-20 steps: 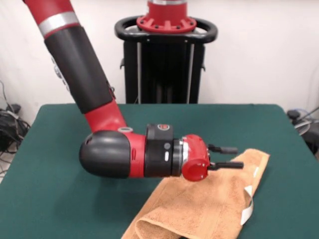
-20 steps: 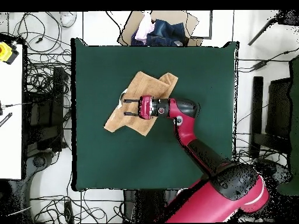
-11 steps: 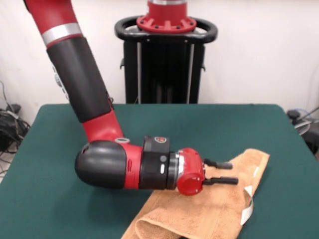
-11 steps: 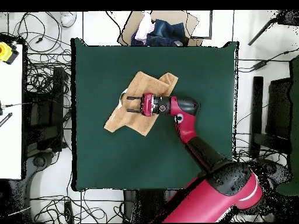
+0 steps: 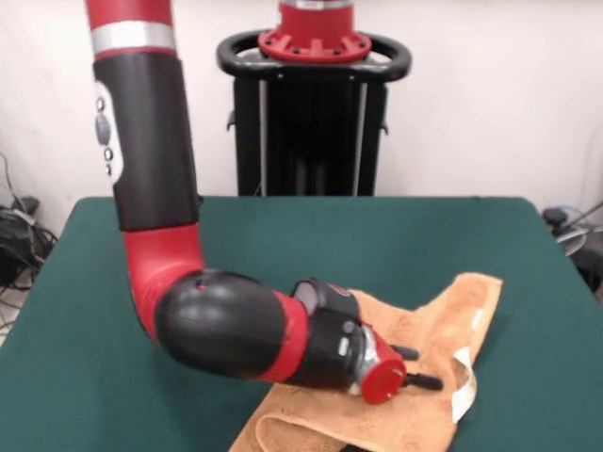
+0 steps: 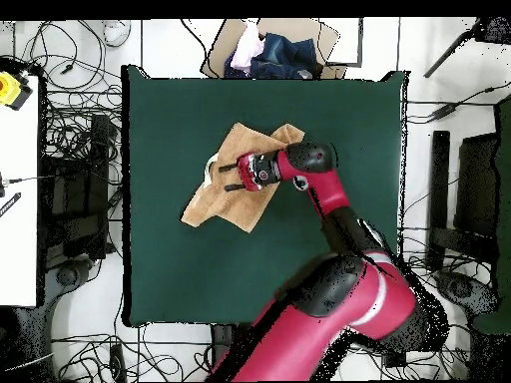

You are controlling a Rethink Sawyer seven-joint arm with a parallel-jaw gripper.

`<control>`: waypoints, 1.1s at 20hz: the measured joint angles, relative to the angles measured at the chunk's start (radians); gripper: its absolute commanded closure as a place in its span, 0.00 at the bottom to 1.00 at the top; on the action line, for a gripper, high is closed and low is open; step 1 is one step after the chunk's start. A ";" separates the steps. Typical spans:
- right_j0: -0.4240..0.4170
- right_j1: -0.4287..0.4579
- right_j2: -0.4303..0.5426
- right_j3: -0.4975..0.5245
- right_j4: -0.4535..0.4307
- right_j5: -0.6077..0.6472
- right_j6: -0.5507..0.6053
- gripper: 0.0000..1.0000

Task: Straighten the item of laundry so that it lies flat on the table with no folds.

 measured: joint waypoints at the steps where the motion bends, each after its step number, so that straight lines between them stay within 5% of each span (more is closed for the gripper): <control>1: 0.028 -0.004 -0.024 -0.029 -0.009 0.020 0.020 0.00; 10: 0.249 -0.029 -0.251 -0.274 -0.128 0.122 0.339 0.00; 22: 0.162 -0.035 -0.284 -0.361 -0.129 0.011 0.369 0.00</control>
